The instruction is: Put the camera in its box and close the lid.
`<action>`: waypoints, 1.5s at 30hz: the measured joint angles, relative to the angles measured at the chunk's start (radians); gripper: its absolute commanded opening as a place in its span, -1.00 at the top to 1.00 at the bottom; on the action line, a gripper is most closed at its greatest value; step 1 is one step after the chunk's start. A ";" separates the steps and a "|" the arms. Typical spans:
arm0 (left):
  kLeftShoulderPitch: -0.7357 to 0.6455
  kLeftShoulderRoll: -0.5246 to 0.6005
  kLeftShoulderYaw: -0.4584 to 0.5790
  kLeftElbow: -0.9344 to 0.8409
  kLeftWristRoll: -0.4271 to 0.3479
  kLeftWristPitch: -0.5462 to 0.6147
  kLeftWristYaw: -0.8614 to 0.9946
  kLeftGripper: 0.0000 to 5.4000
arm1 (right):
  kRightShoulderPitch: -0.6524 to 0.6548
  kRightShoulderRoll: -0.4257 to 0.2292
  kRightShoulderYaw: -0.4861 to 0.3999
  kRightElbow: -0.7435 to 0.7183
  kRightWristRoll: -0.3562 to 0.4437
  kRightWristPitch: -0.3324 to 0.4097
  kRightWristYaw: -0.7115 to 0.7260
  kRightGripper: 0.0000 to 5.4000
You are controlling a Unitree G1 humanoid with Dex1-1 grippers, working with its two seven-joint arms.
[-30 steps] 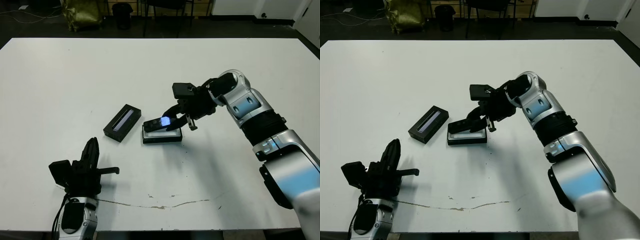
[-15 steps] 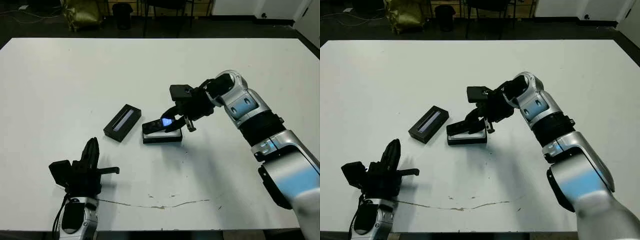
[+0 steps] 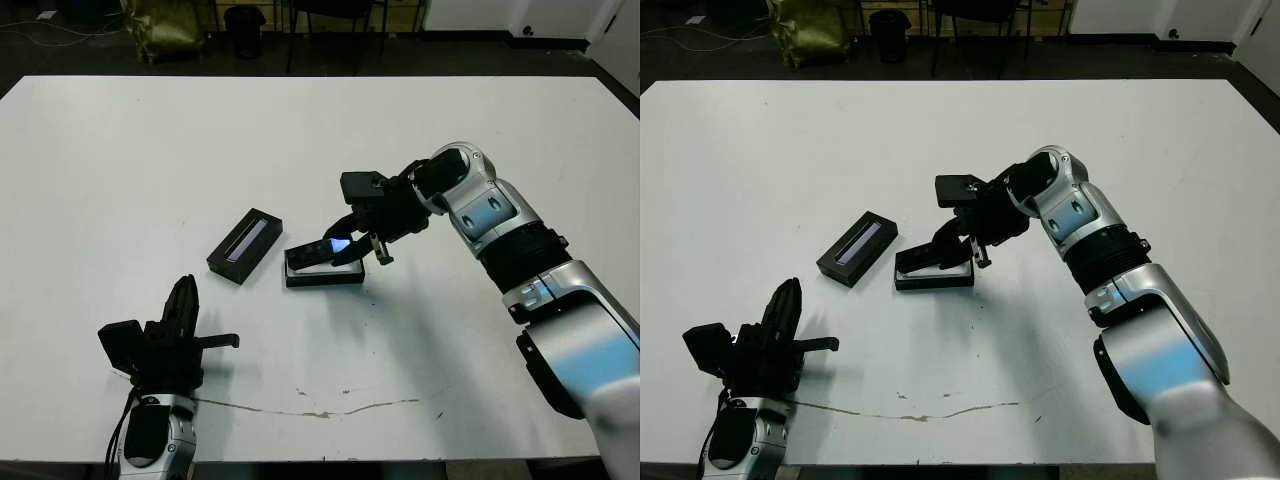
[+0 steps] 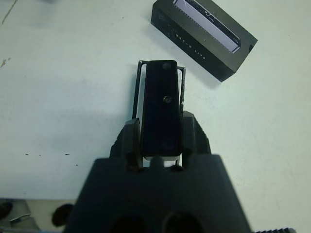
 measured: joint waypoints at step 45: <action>0.007 -0.007 0.000 0.016 0.010 -0.023 -0.001 1.00 | 0.021 0.039 0.023 0.043 -0.031 0.013 -0.027 0.78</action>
